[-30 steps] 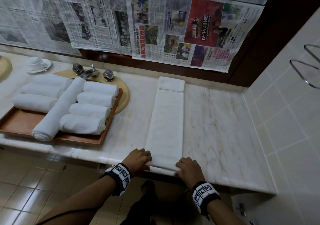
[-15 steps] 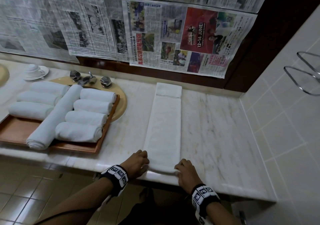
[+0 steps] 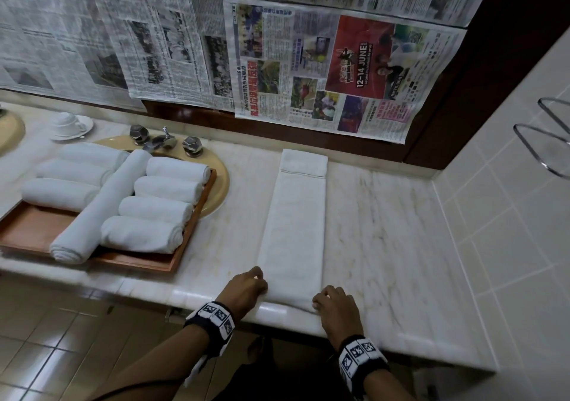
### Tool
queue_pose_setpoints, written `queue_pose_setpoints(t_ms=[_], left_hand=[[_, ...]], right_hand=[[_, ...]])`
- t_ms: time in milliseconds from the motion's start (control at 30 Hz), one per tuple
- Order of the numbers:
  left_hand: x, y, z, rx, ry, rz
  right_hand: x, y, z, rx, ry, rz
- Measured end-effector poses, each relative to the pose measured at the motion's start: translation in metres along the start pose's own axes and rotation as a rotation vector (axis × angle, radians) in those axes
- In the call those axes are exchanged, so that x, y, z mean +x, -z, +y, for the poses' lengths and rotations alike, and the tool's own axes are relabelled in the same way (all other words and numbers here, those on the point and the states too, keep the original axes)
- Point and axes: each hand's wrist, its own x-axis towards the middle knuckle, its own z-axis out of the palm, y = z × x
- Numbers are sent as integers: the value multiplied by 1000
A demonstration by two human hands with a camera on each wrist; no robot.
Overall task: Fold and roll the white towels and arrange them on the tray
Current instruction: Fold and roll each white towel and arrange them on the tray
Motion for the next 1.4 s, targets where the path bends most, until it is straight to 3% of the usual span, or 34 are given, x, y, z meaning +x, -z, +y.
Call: queue_pose_setpoints(t_ms=[133, 367, 567, 800, 1067, 1267, 1400], left_hand=[[-11, -10, -8, 175, -67, -59], [4, -5, 0, 276, -111, 23], [-2, -21, -8, 30, -102, 0], [5, 0, 13, -177, 122, -35], [7, -6, 5, -85, 97, 56], [-1, -11, 9, 97, 19, 68], [16, -2, 11, 182, 34, 43]], right_hand=[[-9, -9, 4, 44, 18, 7], [9, -4, 1, -31, 18, -7], [2, -2, 2, 1, 23, -61], [9, 11, 4, 429, -127, -3], [4, 8, 0, 155, -6, 116], [5, -3, 7, 11, 35, -11], [16, -8, 6, -5, 36, 48]])
